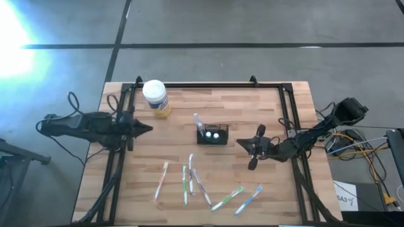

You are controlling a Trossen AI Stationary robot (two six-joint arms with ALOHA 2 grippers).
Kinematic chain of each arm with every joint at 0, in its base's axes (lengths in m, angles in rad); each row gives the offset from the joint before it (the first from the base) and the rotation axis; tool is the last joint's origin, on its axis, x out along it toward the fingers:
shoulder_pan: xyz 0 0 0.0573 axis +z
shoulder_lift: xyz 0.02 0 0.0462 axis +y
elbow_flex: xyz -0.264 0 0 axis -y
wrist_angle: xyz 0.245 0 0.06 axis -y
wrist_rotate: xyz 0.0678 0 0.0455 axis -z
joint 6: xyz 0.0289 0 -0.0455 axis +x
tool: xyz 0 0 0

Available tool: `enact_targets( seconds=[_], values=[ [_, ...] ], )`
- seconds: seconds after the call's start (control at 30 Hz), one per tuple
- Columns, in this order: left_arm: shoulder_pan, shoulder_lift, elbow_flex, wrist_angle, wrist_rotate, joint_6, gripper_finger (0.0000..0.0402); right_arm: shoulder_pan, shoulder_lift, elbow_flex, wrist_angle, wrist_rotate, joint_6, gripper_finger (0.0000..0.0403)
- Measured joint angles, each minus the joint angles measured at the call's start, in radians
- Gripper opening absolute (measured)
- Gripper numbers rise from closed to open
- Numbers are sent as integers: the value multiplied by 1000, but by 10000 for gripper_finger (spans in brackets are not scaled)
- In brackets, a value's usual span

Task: Pick & Place toothbrushing station
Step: Put the orange toothbrush into the black mesh organizer

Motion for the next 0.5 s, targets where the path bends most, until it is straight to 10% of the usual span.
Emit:
enact_targets(
  seconds=[0.5],
  values=[
    [0,-90,-285,153,178,-252,8,-9,-10,0,-2,-96,-36,13]
  ],
)
